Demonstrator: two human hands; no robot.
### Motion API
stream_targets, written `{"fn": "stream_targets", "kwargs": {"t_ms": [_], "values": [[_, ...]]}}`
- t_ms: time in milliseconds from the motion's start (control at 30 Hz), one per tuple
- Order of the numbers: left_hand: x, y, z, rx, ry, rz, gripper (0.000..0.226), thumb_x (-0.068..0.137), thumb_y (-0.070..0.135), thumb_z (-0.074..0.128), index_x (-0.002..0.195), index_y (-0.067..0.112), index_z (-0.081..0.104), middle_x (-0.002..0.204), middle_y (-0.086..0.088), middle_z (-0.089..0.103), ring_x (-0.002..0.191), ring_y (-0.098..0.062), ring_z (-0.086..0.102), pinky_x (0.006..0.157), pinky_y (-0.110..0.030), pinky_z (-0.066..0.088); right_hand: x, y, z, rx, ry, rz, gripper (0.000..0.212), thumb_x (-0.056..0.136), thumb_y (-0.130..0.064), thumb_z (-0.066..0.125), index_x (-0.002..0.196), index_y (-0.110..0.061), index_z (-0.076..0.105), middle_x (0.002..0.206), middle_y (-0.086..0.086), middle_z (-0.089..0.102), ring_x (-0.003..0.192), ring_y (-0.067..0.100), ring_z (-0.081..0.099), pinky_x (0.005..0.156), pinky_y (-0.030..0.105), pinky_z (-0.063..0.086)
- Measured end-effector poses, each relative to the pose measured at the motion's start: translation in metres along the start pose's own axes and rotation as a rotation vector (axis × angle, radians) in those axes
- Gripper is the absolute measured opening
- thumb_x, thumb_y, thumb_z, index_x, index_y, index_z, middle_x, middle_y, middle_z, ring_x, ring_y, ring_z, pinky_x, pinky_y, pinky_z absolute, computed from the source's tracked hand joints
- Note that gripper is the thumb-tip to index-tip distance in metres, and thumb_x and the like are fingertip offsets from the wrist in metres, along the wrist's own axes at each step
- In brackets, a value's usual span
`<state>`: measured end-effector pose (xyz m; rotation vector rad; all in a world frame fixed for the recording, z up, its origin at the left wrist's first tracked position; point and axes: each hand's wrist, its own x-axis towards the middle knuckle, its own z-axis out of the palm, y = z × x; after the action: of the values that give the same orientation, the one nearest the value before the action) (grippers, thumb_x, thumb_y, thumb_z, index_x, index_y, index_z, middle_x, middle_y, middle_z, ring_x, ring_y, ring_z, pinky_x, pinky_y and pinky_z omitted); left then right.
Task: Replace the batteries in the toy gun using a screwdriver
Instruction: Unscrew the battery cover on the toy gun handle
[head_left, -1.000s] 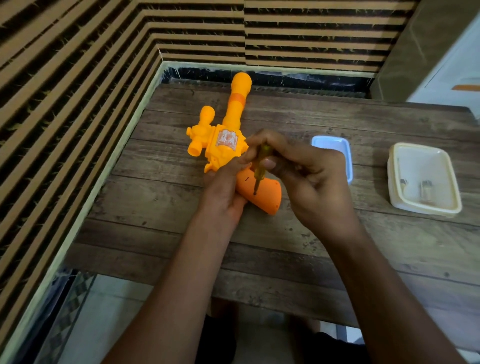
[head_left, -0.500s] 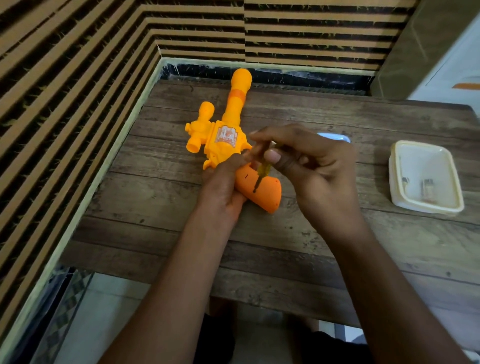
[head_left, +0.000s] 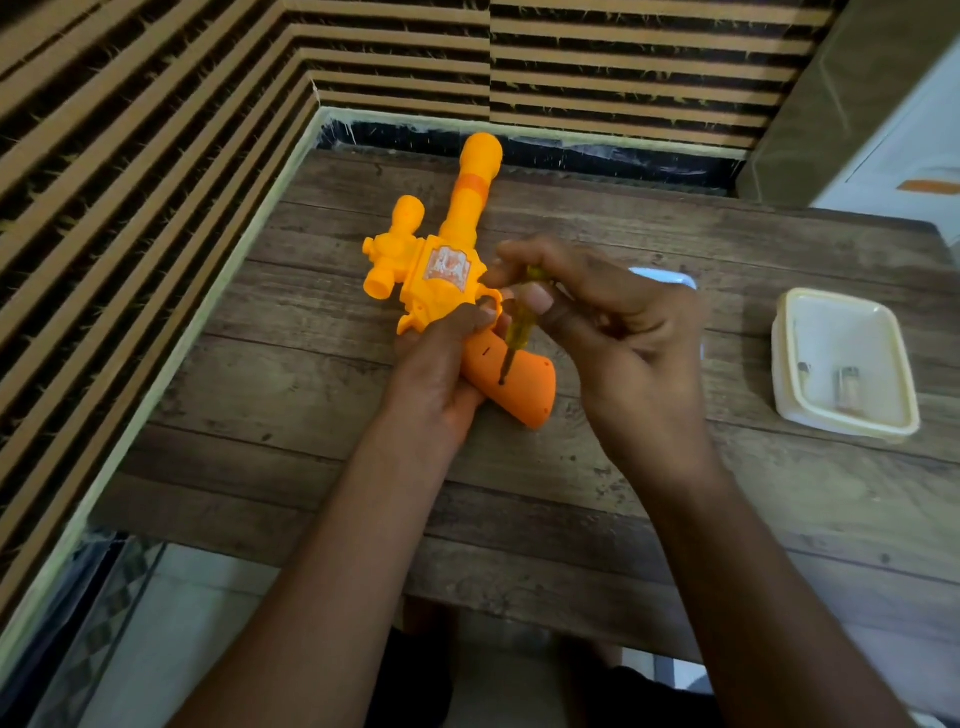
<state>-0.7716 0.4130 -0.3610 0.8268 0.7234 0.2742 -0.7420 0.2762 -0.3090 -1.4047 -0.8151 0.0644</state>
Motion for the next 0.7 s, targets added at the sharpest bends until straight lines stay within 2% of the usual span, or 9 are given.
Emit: {"fn": "stream_targets", "kwargs": {"t_ms": [133,200,267,333,400,500,567,633,700], "values": [[-0.0021,-0.0005,-0.0011,-0.023,-0.051,0.035,0.053,0.077,0.014,0.075,0.129,0.01,0.067,0.131,-0.024,0.071,0.123,-0.041,0.069,0.101,-0.064,0.055,0.0019,0.0024,0.0019,-0.083,0.026,-0.022,0.021,0.091,-0.005,0.076,0.11,-0.015,0.074,0.103,-0.004,0.065,0.089,0.009,0.061,0.076,0.031,0.049],[-0.0022,-0.0006,-0.0015,-0.021,-0.038,0.038,0.058,0.073,0.016,0.076,0.131,0.01,0.067,0.132,-0.024,0.071,0.123,-0.04,0.069,0.102,-0.066,0.053,0.0026,0.0038,0.0013,-0.137,0.035,-0.061,0.024,0.09,-0.002,0.076,0.11,-0.016,0.074,0.098,-0.005,0.065,0.089,0.003,0.06,0.079,0.023,0.046],[-0.0012,-0.0009,-0.001,0.002,-0.023,0.031,0.047,0.08,0.011,0.077,0.126,0.013,0.069,0.129,-0.021,0.073,0.121,-0.038,0.07,0.102,-0.066,0.054,0.003,0.0027,0.0006,-0.135,0.021,-0.08,0.027,0.092,0.003,0.072,0.113,-0.014,0.072,0.101,-0.007,0.069,0.097,0.001,0.065,0.085,0.022,0.048],[-0.0022,-0.0003,0.0022,0.017,-0.008,0.025,0.025,0.092,0.004,0.071,0.114,0.015,0.072,0.125,-0.021,0.075,0.118,-0.038,0.071,0.099,-0.062,0.057,0.0021,0.0009,-0.0001,-0.076,0.007,-0.073,0.028,0.095,0.006,0.067,0.115,-0.013,0.071,0.106,-0.005,0.072,0.105,0.004,0.069,0.092,0.027,0.053],[-0.0034,0.0005,0.0031,0.029,0.025,0.02,0.019,0.093,0.001,0.067,0.107,0.013,0.072,0.12,-0.022,0.074,0.114,-0.039,0.071,0.091,-0.056,0.059,0.0005,0.0,-0.0004,-0.024,-0.008,-0.05,0.025,0.097,0.006,0.063,0.115,-0.011,0.071,0.107,-0.001,0.073,0.108,0.011,0.071,0.096,0.037,0.056],[-0.0067,0.0013,0.0014,0.029,-0.073,0.07,0.055,0.067,0.019,0.081,0.121,0.013,0.07,0.132,-0.022,0.071,0.124,-0.04,0.068,0.099,-0.06,0.056,0.0006,0.0014,0.0008,-0.062,0.002,-0.053,0.018,0.094,-0.004,0.072,0.11,-0.011,0.073,0.106,0.006,0.069,0.104,0.024,0.069,0.085,0.048,0.059],[-0.0088,0.0014,-0.0003,0.047,-0.102,0.07,0.069,0.047,0.028,0.082,0.115,0.019,0.07,0.132,-0.02,0.072,0.122,-0.037,0.07,0.099,-0.059,0.057,0.0013,0.0028,0.0014,-0.095,0.021,-0.066,0.018,0.089,-0.005,0.077,0.107,-0.011,0.075,0.099,0.01,0.064,0.095,0.028,0.067,0.075,0.049,0.057],[-0.0067,0.0008,-0.0017,0.038,-0.085,0.064,0.054,0.056,0.022,0.084,0.108,0.02,0.072,0.127,-0.019,0.074,0.12,-0.037,0.071,0.099,-0.058,0.057,0.002,0.0041,0.0014,-0.117,0.029,-0.083,0.018,0.091,-0.001,0.075,0.108,-0.007,0.077,0.092,0.011,0.063,0.089,0.024,0.065,0.075,0.044,0.055],[-0.0036,0.0001,-0.0002,0.016,-0.055,0.041,0.026,0.083,0.01,0.077,0.107,0.019,0.074,0.129,-0.021,0.073,0.121,-0.038,0.07,0.1,-0.06,0.056,0.0029,0.0038,-0.0002,-0.105,0.016,-0.09,0.021,0.094,0.003,0.069,0.113,-0.002,0.076,0.097,0.008,0.068,0.095,0.018,0.068,0.083,0.04,0.057]]}}
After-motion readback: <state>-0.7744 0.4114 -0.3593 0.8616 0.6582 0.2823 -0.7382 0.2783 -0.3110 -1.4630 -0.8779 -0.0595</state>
